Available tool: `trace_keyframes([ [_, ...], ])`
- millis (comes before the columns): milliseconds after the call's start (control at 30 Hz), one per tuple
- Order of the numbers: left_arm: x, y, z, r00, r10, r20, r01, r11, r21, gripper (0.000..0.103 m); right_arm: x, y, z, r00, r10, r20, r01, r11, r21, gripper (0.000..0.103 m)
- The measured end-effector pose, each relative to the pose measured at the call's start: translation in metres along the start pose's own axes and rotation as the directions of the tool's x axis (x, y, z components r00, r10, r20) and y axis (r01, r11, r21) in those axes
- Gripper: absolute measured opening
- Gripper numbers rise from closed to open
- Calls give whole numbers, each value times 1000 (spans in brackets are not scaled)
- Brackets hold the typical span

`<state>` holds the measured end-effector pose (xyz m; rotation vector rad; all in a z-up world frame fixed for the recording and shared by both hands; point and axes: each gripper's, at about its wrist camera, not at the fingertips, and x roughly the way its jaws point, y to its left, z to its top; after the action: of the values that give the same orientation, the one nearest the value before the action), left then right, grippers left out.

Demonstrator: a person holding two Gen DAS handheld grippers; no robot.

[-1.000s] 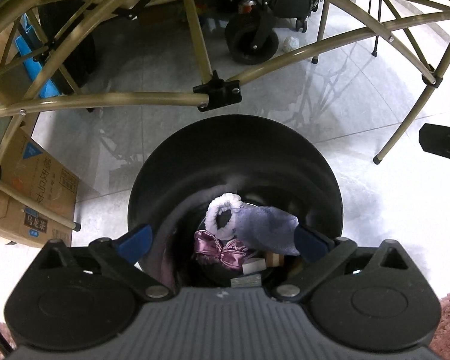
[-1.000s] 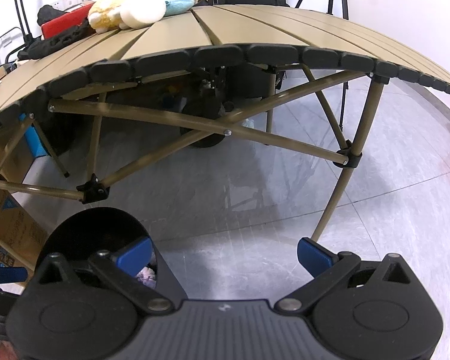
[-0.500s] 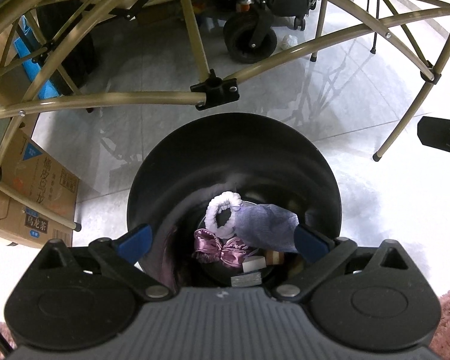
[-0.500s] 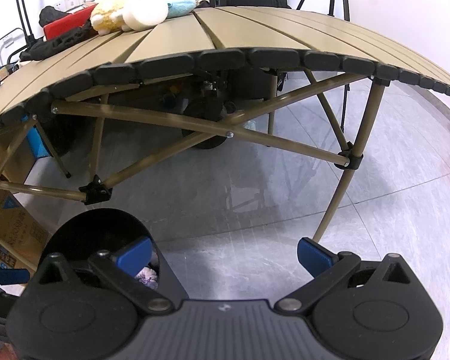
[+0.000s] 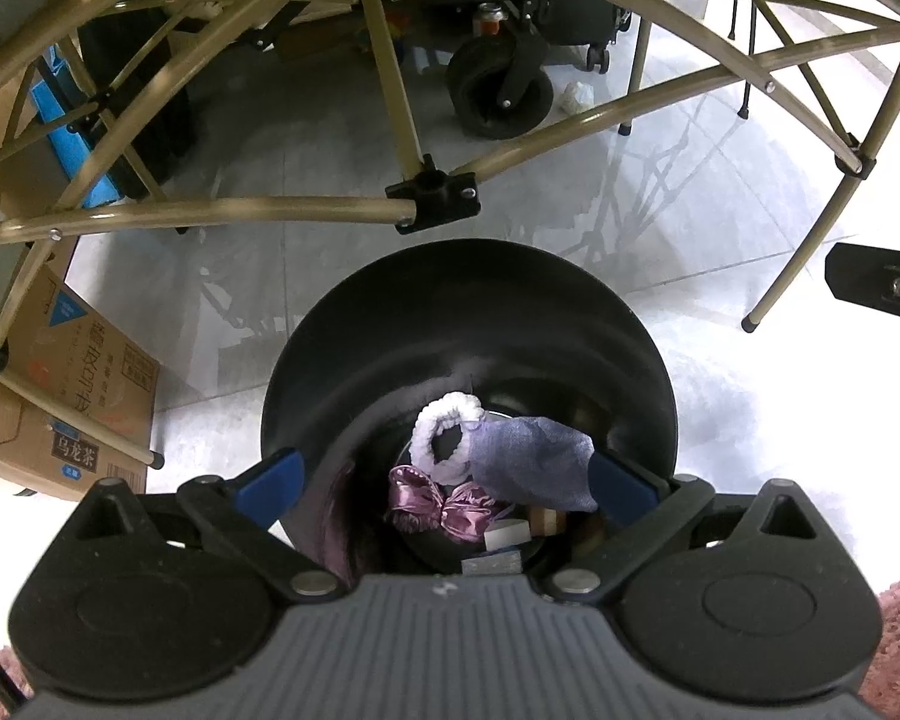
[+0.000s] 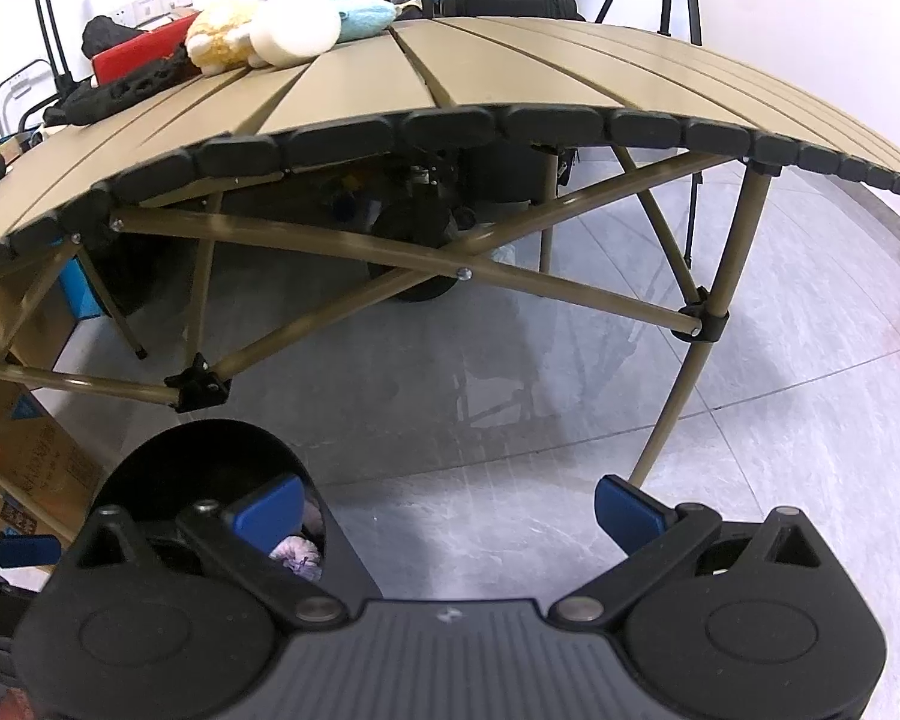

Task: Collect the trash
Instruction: 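Raise both tools from the bin up toward the tabletop items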

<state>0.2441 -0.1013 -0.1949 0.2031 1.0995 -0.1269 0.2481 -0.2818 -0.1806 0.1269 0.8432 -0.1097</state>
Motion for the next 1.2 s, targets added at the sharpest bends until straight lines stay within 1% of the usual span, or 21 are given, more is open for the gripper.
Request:
trace_keyframes([
  [233, -12, 4, -1, 1000, -11, 29, 11, 1000, -1, 103, -9, 1, 0, 999, 26, 22, -26, 1000, 4, 103],
  [333, -21, 5, -3, 999, -15, 51, 15, 1000, 0, 103, -15, 0, -1, 998, 49, 34, -49, 999, 15, 103],
  [500, -42, 10, -8, 993, -13, 117, 12, 1000, 3, 103, -28, 0, -2, 995, 78, 70, -80, 996, 26, 103],
  [633, -62, 17, -13, 984, -17, 176, 18, 1000, -1, 103, -39, -2, -3, 989, 111, 95, -116, 992, 47, 103],
  [767, -82, 23, -17, 971, -11, 241, 14, 1000, -9, 103, -52, -2, -4, 982, 140, 127, -147, 988, 48, 103],
  [900, -101, 28, -19, 952, -9, 306, 15, 1000, -19, 103, -69, -2, -2, 971, 164, 176, -174, 984, 46, 103],
  [1067, -128, 35, -19, 925, -9, 381, 22, 999, -29, 103, -93, -2, 4, 949, 182, 256, -197, 980, 31, 103],
  [1200, -145, 39, -17, 897, 2, 442, 19, 999, -44, 103, -109, -1, 9, 932, 189, 309, -201, 980, 7, 103],
])
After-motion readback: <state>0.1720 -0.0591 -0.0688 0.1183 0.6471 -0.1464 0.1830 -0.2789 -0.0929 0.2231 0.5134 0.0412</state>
